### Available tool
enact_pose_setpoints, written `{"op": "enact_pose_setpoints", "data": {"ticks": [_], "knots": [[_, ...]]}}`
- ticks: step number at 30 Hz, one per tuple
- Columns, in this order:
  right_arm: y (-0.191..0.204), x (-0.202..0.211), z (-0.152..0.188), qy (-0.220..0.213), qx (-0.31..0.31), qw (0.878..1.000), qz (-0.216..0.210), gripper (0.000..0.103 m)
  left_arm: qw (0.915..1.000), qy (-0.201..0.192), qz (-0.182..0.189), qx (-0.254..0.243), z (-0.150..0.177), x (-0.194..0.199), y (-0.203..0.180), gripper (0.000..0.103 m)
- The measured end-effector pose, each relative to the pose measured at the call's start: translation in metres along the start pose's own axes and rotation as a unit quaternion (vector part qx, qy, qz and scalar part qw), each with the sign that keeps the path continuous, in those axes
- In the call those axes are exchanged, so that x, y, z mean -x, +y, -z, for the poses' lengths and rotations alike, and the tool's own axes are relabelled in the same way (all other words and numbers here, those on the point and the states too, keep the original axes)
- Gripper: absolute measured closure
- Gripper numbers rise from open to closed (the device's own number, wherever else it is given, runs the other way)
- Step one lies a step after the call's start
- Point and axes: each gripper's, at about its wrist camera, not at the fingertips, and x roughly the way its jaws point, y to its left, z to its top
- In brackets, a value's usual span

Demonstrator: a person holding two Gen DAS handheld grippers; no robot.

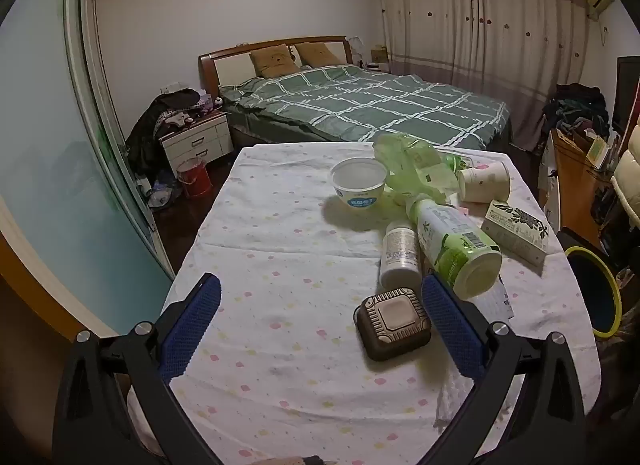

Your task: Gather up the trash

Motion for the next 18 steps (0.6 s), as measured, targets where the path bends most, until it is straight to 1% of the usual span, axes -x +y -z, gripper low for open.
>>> {"op": "enact_pose_setpoints", "data": {"ticks": [5, 9, 10, 14, 18], "knots": [[0.0017, 0.0002, 0.0001, 0.0, 0.002, 1.0, -0.001, 0.006, 1.0, -0.008, -0.005, -0.002, -0.0013, 0.0004, 0.0002, 0.004], [0.0013, -0.0017, 0.0001, 0.003, 0.0, 1.0, -0.002, 0.006, 0.9999, -0.01, -0.003, -0.001, 0.0058, 0.0075, -0.0004, 0.004], [-0.001, 0.0003, -0.0006, 0.003, -0.001, 1.0, -0.002, 0.006, 1.0, -0.008, -0.001, -0.003, 0.0004, 0.0068, -0.0004, 0.004], [0.0008, 0.0009, -0.0016, 0.004, -0.001, 1.0, -0.003, 0.006, 1.0, -0.007, 0.001, -0.006, -0.0003, 0.0086, -0.0001, 0.004], [0.0021, -0.0039, -0.0007, 0.005, -0.002, 1.0, -0.003, 0.006, 1.0, -0.003, 0.003, -0.006, 0.001, 0.0023, -0.0026, 0.004]]}}
